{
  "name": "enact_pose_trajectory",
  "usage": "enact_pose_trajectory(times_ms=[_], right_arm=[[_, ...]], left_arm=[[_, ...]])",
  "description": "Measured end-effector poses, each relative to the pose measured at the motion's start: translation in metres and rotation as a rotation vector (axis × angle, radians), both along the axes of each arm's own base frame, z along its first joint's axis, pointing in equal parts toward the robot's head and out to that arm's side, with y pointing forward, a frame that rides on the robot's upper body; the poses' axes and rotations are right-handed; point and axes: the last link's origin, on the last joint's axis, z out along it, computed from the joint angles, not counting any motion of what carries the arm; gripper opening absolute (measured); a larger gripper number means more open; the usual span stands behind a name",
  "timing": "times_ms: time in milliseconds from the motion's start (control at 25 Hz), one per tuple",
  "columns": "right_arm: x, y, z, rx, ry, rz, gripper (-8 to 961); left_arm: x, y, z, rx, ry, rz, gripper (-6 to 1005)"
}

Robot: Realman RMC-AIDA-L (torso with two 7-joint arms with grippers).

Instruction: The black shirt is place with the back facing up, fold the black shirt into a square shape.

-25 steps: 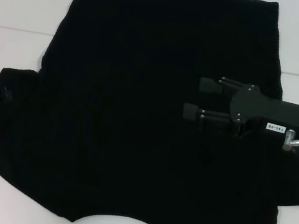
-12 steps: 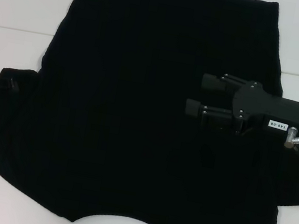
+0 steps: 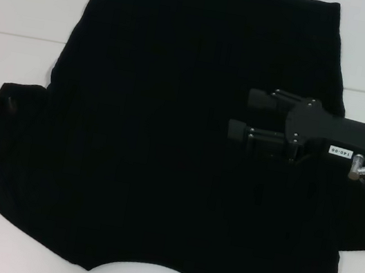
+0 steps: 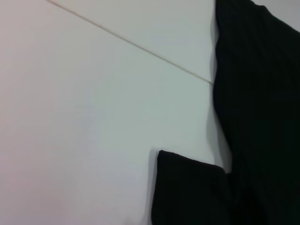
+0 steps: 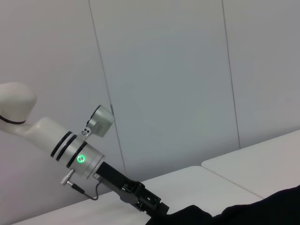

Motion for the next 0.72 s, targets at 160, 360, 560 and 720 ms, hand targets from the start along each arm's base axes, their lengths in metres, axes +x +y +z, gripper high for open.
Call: enact_pose_trajectory(times_ms=[160, 360, 560, 720], right_arm=[[0.0002, 0.0004, 0.0007, 0.004, 0.003, -0.002, 882], [0.0002, 0.0006, 0.0011, 0.007, 0.004, -0.002, 882], [0.0002, 0.0007, 0.0013, 0.008, 0.005, -0.003, 881], [0.0004, 0.0008, 0.0014, 0.009, 0.006, -0.004, 881]], left_arm=[[-0.0008, 0.0006, -0.0016, -0.004, 0.028, -0.01, 801], [-0.0028, 0.0012, -0.0014, 0.004, 0.042, -0.005, 580], [-0.0066, 0.0004, -0.004, 0.004, 0.056, 0.007, 443], [-0.0072, 0.0013, -0.0049, 0.007, 0.064, 0.008, 322]])
